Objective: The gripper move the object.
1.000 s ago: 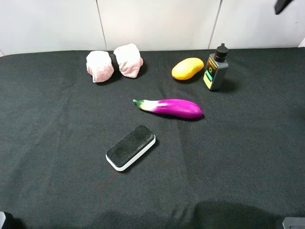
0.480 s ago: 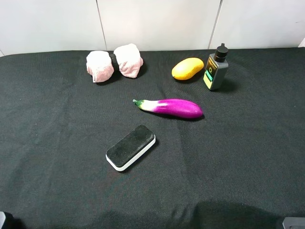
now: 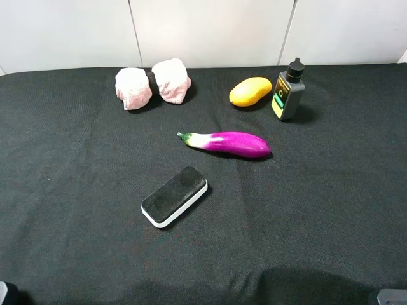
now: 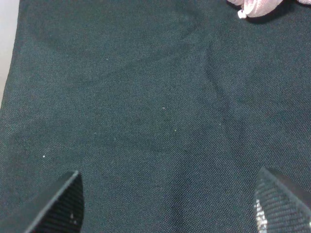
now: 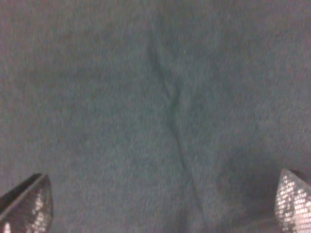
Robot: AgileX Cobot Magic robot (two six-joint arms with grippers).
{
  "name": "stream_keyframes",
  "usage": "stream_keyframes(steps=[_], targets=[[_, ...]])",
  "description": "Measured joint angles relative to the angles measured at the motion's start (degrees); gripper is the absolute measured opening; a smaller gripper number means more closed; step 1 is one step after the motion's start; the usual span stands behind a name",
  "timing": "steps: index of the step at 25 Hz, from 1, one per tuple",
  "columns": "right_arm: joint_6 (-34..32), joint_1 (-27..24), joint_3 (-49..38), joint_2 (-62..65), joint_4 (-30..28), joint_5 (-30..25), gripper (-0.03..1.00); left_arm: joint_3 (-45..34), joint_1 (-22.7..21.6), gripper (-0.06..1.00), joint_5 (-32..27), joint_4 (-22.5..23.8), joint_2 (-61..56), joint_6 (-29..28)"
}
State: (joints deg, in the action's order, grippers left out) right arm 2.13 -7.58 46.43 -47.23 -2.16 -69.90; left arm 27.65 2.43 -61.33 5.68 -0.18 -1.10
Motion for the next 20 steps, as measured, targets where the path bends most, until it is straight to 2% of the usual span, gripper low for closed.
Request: stream_keyframes(steps=[7,12,17,20], targets=[[1.1,0.0,-8.9,13.8,1.7,0.1,0.69,0.0,0.0,0.71,0.0,0.0,0.0,0.0],[3.6,0.0,-14.5,22.5,3.6,3.7,0.69,0.0,0.0,0.71,0.0,0.0,0.0,0.0],[5.8,0.1,-15.4,26.5,5.7,5.0,0.69,0.0,0.0,0.71,0.0,0.0,0.0,0.0],[6.2,2.2,-15.4,29.0,5.9,5.0,0.69,0.0,0.0,0.71,0.0,0.0,0.0,0.0]])
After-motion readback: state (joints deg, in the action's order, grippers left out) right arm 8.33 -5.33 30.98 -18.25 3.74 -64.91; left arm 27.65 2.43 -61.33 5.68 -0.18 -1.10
